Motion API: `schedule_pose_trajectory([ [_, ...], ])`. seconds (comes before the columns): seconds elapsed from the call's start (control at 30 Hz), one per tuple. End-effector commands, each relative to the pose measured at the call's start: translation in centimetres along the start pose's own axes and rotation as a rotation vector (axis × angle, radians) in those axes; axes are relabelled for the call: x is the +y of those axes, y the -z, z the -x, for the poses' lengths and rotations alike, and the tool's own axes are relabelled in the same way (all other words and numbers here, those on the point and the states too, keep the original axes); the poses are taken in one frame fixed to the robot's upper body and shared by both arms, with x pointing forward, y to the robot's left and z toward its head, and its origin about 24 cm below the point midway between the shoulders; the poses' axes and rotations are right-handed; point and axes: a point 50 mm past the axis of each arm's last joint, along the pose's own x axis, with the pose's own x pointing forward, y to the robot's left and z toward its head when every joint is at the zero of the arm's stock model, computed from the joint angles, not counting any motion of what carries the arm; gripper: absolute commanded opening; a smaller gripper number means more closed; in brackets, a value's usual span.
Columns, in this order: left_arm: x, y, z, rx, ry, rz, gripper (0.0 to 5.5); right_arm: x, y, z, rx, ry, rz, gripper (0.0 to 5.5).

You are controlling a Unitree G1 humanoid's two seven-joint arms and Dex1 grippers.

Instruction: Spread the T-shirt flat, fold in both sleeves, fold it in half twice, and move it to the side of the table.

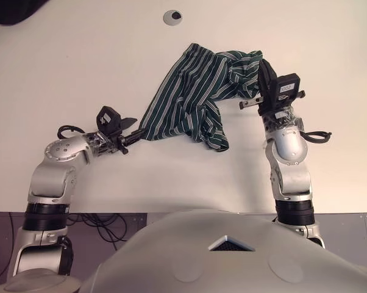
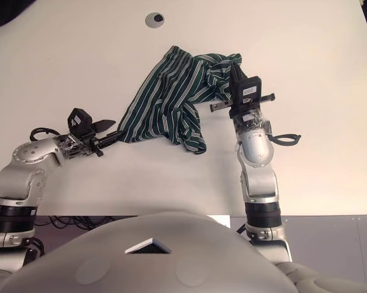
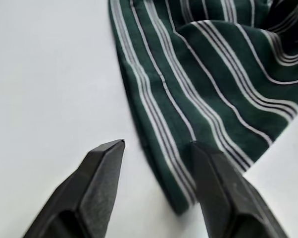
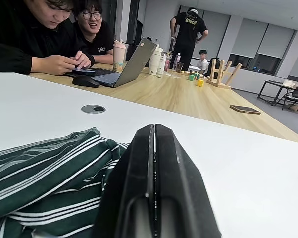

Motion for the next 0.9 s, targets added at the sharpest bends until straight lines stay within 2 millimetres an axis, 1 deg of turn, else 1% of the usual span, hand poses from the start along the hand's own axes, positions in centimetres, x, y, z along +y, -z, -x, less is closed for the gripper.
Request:
schedule_pose_trajectory([
  [0.03, -2.1, 4.8, -0.9, 0.225, 0.086, 0.176, 2.38, 0.1, -0.2, -0.6, -0.001, 0.001, -0.005, 0.0],
  [0.2, -2.5, 5.8, -1.2, 0.282, 0.094, 0.186, 2.38, 0.0, -0.1, -0.6, 0.003, 0.005, -0.005, 0.0],
  [0.3, -2.6, 6.1, -1.5, 0.308, 0.115, 0.177, 1.86, -0.2, 0.1, -0.6, 0.008, 0.012, -0.005, 0.0],
  [0.4, -2.6, 5.7, -1.9, 0.292, 0.126, 0.156, 1.46, -0.3, 0.2, -0.7, 0.009, 0.015, -0.004, 0.0],
  [0.5, -1.8, 5.3, -2.2, 0.27, 0.086, 0.096, 1.09, -0.4, 0.5, -0.9, 0.013, 0.016, -0.004, 0.0],
  [0.6, -1.1, 4.4, -2.2, 0.228, 0.048, 0.011, 0.69, -0.5, 0.7, -1.1, 0.014, 0.018, -0.001, 0.0],
  [0.7, -0.3, 3.0, -2.0, 0.186, -0.002, -0.137, 0.24, -0.6, 0.9, -1.4, 0.014, 0.019, 0.004, 0.0],
  [0.73, -0.2, 2.1, -2.0, 0.158, -0.007, -0.194, 0.15, -0.7, 1.0, -1.6, 0.014, 0.019, 0.006, 0.0],
  [0.77, -0.2, 0.8, -1.9, 0.124, 0.0, -0.255, 0.02, -0.7, 1.1, -1.8, 0.014, 0.019, 0.007, 0.0],
  [0.8, -0.3, -0.4, -1.8, 0.095, 0.005, -0.317, 0.02, -0.8, 1.3, -2.1, 0.015, 0.018, 0.008, 0.0],
  [0.9, -0.1, -5.5, -0.9, 0.032, -0.01, -0.668, 0.02, -0.9, 1.7, -3.0, 0.012, 0.016, 0.01, 0.0],
])
